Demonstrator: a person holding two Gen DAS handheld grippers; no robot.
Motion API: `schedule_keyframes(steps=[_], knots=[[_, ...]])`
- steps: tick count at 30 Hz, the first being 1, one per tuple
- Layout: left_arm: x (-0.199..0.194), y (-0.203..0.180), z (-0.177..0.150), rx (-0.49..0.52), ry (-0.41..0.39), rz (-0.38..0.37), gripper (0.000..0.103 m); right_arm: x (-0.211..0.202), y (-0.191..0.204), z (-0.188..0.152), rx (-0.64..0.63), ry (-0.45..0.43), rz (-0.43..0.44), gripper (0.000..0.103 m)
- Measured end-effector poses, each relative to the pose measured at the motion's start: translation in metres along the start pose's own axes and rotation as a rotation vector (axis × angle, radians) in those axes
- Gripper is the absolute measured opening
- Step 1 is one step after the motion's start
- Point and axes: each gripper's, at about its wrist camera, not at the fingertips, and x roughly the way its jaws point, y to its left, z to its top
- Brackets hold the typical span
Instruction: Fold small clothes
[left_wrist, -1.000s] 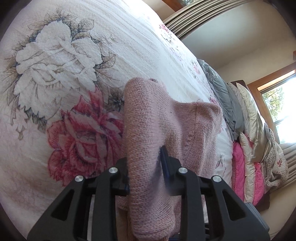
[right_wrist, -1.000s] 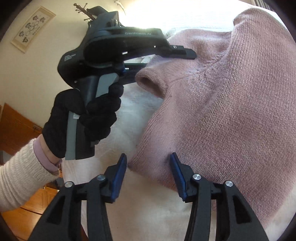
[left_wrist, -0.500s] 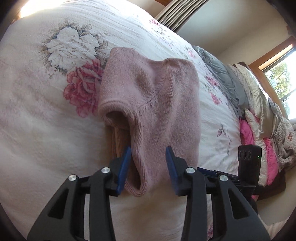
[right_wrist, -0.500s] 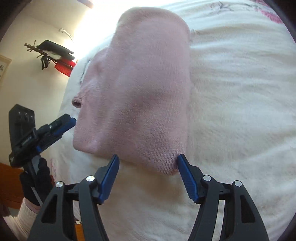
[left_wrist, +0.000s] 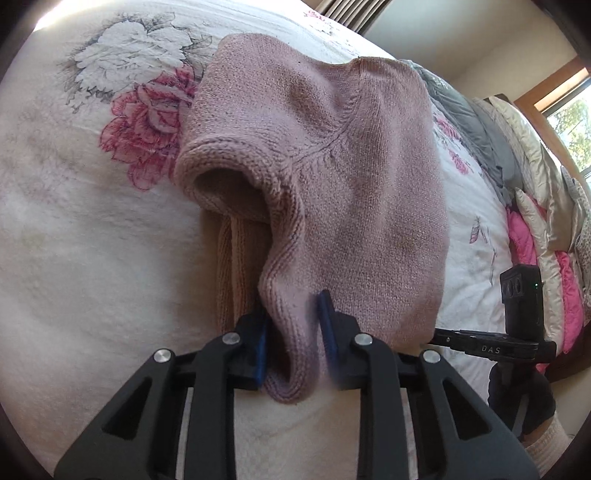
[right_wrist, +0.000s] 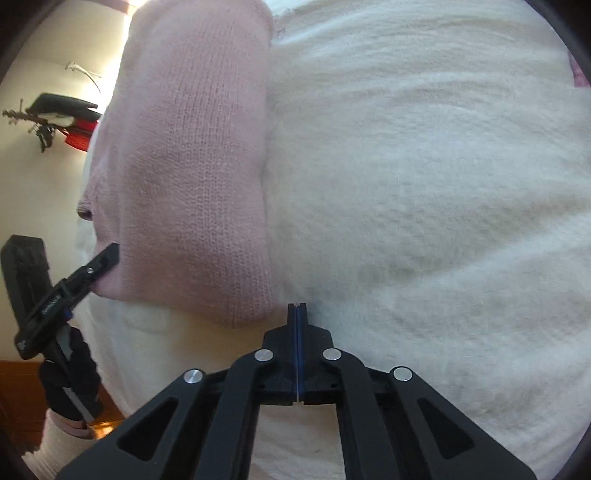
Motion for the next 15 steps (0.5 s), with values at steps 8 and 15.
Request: schedule_keyframes(steps=[8, 15], knots=[[-0.071, 0.009, 0.026, 0.003, -0.139, -0.02, 0.05, -0.044, 0.006, 0.028, -0.063, -0.147, 0.057, 0.019], [-0.058, 0.033, 0.119, -0.034, -0.155, 0.017, 0.057, -0.043, 0.048, 0.076, -0.141, -0.201, 0.034, 0.044]])
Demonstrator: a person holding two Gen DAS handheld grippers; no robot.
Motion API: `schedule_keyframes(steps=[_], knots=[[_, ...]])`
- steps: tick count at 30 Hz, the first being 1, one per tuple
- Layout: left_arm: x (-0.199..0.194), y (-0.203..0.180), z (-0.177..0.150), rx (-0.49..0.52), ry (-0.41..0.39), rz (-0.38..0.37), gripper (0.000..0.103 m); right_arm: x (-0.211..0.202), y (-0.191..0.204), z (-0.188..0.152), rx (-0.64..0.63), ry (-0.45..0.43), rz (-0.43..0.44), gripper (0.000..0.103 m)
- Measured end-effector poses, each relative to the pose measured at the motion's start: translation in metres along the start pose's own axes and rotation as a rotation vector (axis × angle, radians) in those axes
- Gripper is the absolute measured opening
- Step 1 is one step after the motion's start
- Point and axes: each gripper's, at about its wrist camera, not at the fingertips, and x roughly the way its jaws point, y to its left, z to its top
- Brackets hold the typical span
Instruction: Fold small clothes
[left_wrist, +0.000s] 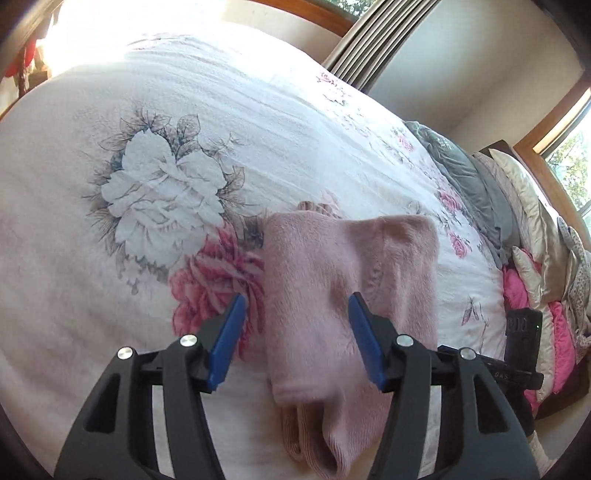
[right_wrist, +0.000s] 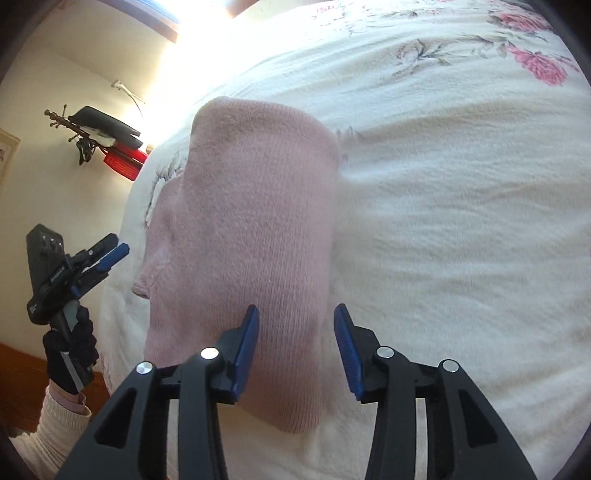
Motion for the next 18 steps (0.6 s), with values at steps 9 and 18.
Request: schedule_keyframes(steps=[9, 18], knots=[[0.043, -0.004, 0.032, -0.074, -0.009, -0.195, 0.01, 0.013, 0.008, 0.009, -0.014, -0.019, -0.009, 0.05], [0.063, 0.034, 0.022, -0.142, 0.054, -0.123, 0.017, 0.008, 0.001, 0.006, -0.025, -0.011, -0.026, 0.056]])
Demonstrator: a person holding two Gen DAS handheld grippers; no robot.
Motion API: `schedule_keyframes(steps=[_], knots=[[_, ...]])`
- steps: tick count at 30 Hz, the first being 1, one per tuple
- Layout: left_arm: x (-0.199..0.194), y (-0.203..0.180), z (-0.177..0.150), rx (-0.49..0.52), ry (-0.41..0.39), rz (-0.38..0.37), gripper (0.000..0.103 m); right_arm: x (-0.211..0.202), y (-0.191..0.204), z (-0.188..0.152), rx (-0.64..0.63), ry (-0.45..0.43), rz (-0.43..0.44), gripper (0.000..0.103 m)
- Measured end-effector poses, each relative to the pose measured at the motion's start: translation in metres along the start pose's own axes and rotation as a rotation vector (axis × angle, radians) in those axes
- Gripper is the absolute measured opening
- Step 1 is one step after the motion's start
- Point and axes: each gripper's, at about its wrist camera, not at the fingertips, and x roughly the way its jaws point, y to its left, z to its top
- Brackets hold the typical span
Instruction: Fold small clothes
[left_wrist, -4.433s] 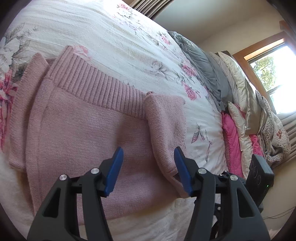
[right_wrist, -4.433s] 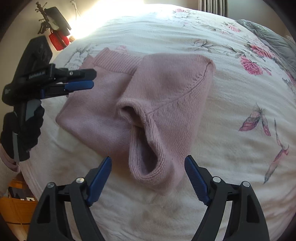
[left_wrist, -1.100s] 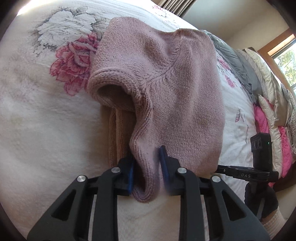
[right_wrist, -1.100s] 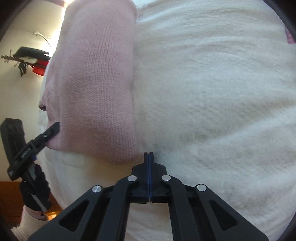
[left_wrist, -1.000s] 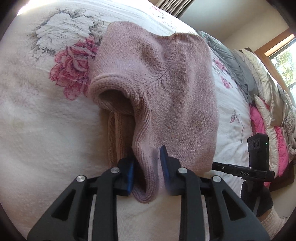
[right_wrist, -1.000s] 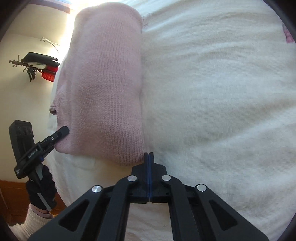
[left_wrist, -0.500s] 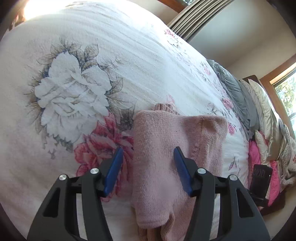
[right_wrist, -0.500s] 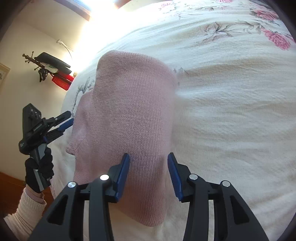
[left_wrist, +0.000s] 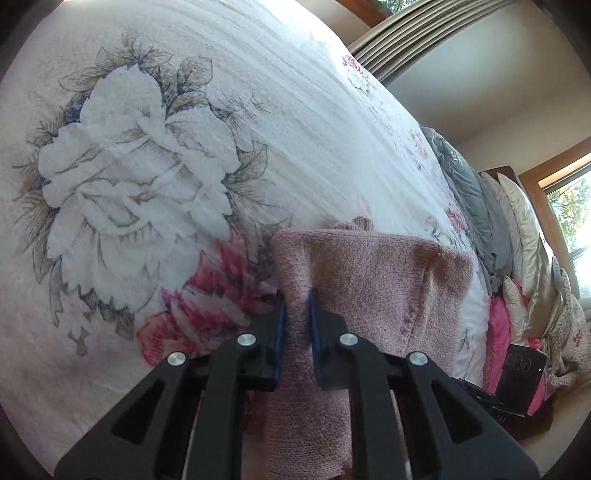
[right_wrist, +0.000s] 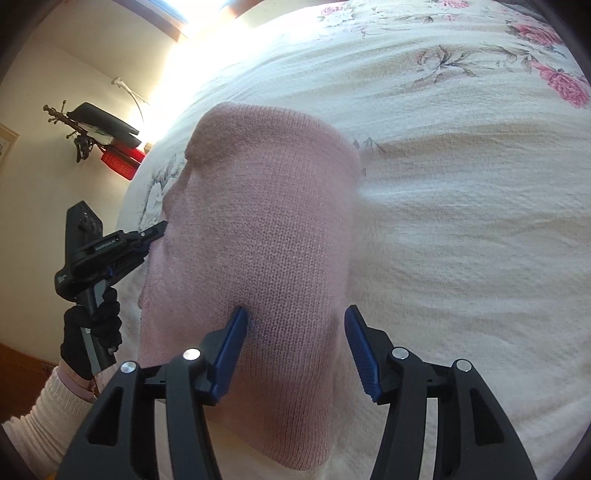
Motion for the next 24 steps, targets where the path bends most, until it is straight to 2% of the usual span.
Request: schedule_keyframes(steps=[1, 2, 3, 5, 10, 15, 18, 21, 23, 24], knots=[[-0.006, 0.0, 0.0, -0.005, -0.005, -0.025, 0.02, -0.001, 0.001, 0.001, -0.005, 0.001, -0.005, 0.056], [-0.012, -0.002, 0.0, -0.002, -0.011, -0.043, 0.029, -0.002, 0.001, 0.003, -0.004, 0.001, -0.005, 0.058], [-0.018, -0.005, -0.003, 0.007, -0.012, -0.048, 0.044, -0.004, 0.001, 0.004, 0.0, 0.001, 0.001, 0.058], [-0.026, -0.008, -0.01, 0.018, 0.011, -0.073, 0.062, -0.006, 0.0, 0.007, 0.01, 0.004, 0.029, 0.058], [-0.023, 0.009, -0.035, 0.003, 0.12, -0.091, 0.067, -0.003, -0.002, 0.012, 0.028, 0.03, 0.085, 0.067], [0.011, 0.019, -0.048, -0.061, 0.222, -0.237, 0.067, 0.01, -0.005, 0.014, 0.046, 0.063, 0.129, 0.075], [0.028, 0.012, -0.053, -0.036, 0.234, -0.273, 0.068, 0.022, -0.011, 0.014, 0.069, 0.085, 0.145, 0.079], [0.042, -0.003, -0.051, 0.006, 0.248, -0.306, 0.074, 0.036, -0.021, 0.015, 0.096, 0.1, 0.183, 0.087], [0.05, -0.012, -0.051, 0.035, 0.264, -0.314, 0.074, 0.046, -0.026, 0.016, 0.109, 0.11, 0.212, 0.092], [0.053, -0.016, -0.052, 0.055, 0.265, -0.3, 0.068, 0.052, -0.028, 0.017, 0.117, 0.116, 0.224, 0.093]])
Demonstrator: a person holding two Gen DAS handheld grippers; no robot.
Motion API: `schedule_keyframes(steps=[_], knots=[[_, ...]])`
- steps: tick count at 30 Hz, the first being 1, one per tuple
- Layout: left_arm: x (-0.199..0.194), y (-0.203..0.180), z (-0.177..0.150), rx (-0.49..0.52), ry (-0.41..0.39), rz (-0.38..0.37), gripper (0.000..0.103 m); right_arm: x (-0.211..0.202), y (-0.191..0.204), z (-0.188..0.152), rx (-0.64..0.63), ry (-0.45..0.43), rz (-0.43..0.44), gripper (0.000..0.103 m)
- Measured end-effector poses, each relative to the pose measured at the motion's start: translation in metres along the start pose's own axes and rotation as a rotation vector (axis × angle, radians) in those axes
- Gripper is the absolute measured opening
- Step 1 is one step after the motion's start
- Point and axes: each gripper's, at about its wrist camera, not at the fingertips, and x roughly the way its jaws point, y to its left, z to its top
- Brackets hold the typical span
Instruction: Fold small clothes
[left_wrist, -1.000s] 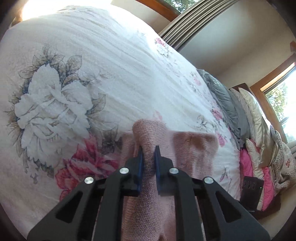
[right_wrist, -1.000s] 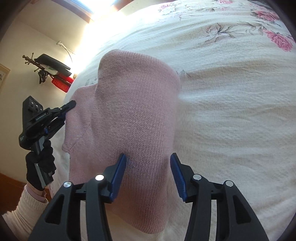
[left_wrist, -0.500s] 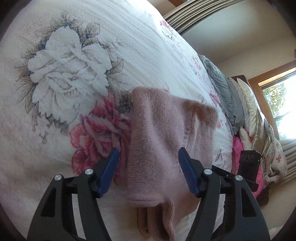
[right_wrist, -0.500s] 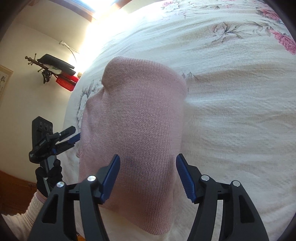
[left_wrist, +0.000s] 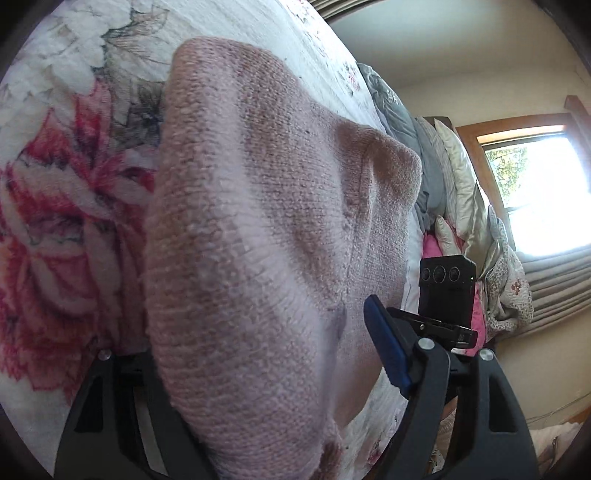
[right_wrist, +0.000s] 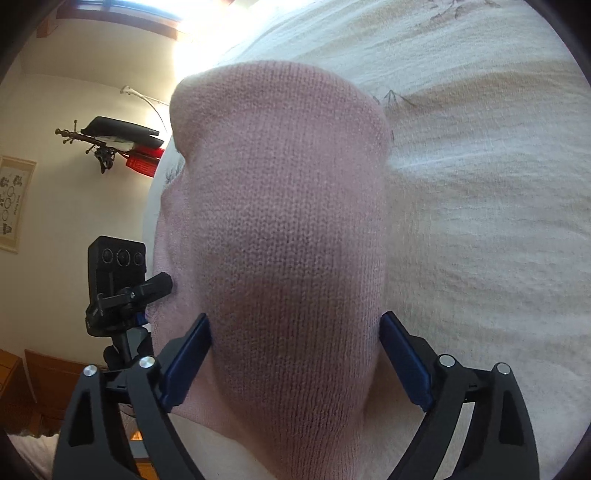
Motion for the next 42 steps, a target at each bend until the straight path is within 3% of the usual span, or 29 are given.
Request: schedule_keyframes(steps=[3, 9, 11, 19, 26, 33, 37, 42], knots=[[0.005, 0.0, -0.002, 0.004, -0.01, 0.012, 0.049, 0.008, -0.01, 0.001, 0.023, -0.004, 0.061, 0.09], [-0.002, -0.012, -0.015, -0.005, -0.061, -0.046, 0.04, -0.02, -0.013, -0.008, 0.003, -0.03, 0.136, 0.06], [-0.002, -0.027, -0.018, 0.007, -0.073, -0.063, 0.039, -0.035, -0.013, -0.01, 0.006, -0.036, 0.167, 0.058], [0.036, -0.1, -0.034, 0.052, -0.036, -0.15, 0.038, -0.135, -0.039, -0.03, -0.004, -0.062, 0.13, 0.058], [0.103, -0.167, -0.045, 0.112, 0.003, -0.165, 0.039, -0.22, -0.09, -0.051, 0.019, -0.113, 0.062, 0.058], [0.16, -0.167, -0.055, 0.094, 0.022, -0.047, 0.039, -0.223, -0.154, -0.053, 0.071, -0.089, 0.036, 0.059], [0.167, -0.148, -0.059, 0.047, 0.015, -0.016, 0.044, -0.211, -0.152, -0.051, 0.039, -0.083, 0.037, 0.062], [0.171, -0.141, -0.065, 0.022, 0.017, 0.044, 0.055, -0.201, -0.147, -0.053, 0.044, -0.063, 0.017, 0.075]])
